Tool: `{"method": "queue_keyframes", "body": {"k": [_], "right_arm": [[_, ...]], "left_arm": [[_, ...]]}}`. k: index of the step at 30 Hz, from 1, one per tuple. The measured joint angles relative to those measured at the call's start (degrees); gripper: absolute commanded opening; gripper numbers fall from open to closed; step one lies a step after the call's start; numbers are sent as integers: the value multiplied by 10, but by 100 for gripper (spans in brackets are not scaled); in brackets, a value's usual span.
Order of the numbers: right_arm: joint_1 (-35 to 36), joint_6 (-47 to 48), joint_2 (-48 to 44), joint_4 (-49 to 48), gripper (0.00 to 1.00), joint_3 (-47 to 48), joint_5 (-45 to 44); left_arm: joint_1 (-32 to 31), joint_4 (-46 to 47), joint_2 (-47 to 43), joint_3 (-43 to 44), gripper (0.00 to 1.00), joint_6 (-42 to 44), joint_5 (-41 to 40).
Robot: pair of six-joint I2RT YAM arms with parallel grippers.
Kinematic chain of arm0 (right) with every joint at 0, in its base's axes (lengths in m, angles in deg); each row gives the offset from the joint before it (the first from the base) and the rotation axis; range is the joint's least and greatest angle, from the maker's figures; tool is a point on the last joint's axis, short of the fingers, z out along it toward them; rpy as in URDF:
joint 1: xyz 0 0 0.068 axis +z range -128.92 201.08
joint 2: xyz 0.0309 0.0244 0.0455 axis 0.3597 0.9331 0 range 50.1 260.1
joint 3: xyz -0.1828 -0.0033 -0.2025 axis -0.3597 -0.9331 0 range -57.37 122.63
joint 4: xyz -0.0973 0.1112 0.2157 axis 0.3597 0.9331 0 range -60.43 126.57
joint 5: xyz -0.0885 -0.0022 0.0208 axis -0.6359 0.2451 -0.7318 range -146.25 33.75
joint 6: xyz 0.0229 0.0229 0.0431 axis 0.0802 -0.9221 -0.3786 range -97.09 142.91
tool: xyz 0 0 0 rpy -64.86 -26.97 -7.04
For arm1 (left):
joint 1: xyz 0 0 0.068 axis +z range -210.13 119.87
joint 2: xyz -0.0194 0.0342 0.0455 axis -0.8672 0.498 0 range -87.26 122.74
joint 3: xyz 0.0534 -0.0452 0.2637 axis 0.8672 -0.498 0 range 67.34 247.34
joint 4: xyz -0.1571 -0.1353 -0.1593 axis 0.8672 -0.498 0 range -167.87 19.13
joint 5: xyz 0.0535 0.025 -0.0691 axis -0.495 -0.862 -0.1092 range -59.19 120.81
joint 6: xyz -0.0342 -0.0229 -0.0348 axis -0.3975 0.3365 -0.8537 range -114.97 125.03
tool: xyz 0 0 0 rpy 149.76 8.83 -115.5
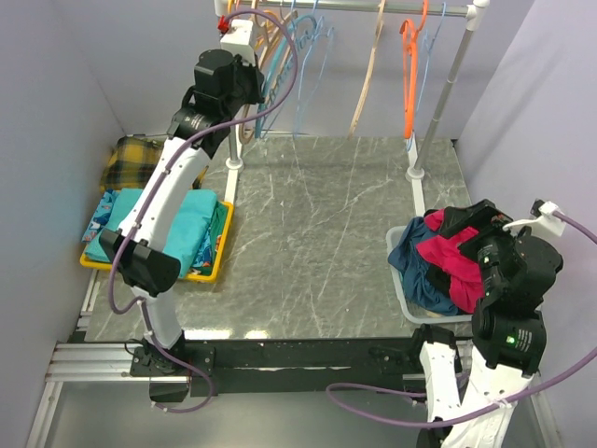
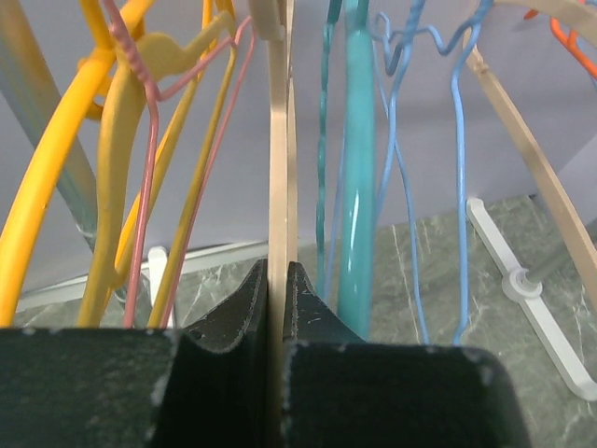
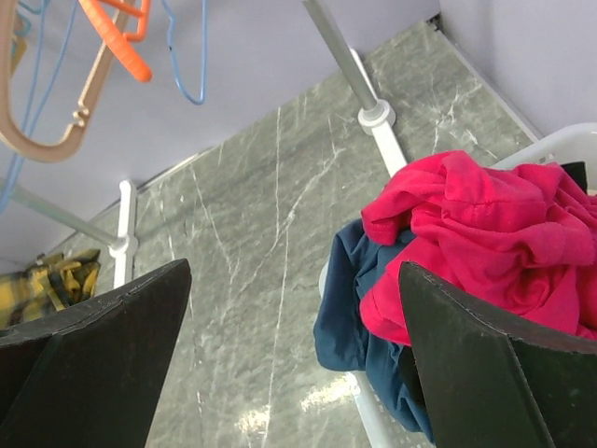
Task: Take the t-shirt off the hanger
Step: Place the hanger at the clothesline.
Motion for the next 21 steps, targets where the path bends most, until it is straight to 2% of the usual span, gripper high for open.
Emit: {"method": "queue_keyframes", "body": {"k": [7,11,18,21], "right_arm": [[30,26,19,-7,100,-16,9],[75,34,37,-17,100,-26,6],[257,29,69,-25,100,-40,-74],[302,18,78,-30,100,-48,-105]], "left_arm": [[5,19,19,19,1,-2,3],[11,19,21,25,1,-2,9],[24,19,31,44,1,-8,22],[28,21,31,38,1,-9,27]]}}
